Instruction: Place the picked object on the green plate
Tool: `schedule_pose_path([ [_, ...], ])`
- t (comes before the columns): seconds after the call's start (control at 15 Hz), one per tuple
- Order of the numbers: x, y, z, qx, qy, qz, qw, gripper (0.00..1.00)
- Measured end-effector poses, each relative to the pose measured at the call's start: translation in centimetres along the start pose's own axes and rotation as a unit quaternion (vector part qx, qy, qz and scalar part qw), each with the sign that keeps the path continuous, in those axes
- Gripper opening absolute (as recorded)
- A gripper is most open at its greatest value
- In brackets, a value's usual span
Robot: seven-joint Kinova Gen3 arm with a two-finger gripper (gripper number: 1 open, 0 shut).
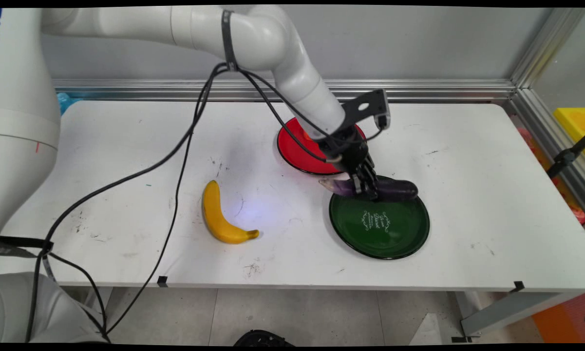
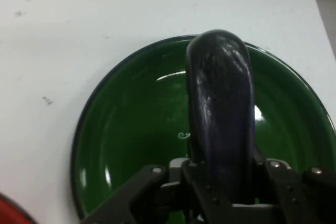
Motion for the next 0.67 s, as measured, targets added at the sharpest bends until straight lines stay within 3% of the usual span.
schedule_pose_path([
  [0.67,-0.8,0.1,4.4,0.010,0.008,-0.002,0.9999,0.00],
])
